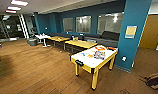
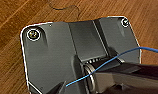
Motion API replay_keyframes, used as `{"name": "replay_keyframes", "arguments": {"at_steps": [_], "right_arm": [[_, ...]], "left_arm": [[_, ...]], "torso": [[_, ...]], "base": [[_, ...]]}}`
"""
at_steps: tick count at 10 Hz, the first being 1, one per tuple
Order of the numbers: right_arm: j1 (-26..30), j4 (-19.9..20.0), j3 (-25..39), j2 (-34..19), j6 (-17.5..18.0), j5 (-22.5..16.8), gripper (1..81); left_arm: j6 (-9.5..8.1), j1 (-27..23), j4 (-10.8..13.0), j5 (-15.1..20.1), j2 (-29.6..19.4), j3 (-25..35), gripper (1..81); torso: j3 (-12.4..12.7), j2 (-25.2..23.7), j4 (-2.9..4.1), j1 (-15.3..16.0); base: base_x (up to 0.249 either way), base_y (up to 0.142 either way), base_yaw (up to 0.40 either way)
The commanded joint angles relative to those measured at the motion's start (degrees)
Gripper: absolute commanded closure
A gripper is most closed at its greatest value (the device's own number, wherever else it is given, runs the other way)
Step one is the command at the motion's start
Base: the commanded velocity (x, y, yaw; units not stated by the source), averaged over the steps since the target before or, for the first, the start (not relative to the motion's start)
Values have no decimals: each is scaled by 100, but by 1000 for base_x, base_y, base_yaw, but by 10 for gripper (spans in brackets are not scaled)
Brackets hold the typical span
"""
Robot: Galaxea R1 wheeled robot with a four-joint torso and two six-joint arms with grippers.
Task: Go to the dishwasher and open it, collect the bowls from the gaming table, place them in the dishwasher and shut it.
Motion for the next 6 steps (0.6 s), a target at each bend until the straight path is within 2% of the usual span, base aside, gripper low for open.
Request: {"name": "replay_keyframes", "arguments": {"at_steps": [1, 6], "right_arm": [[217, 45, 40, 11, 8, -264, 10], [225, 45, 40, 11, 8, -264, 10]], "left_arm": [[6, -233, 37, 313, -12, 26, 10], [6, -233, 37, 304, -12, 26, 10]], "torso": [[0, 0, 0, 0], [0, 2, 0, 2]], "base": [[136, 0, 0], [139, 0, 0]]}}
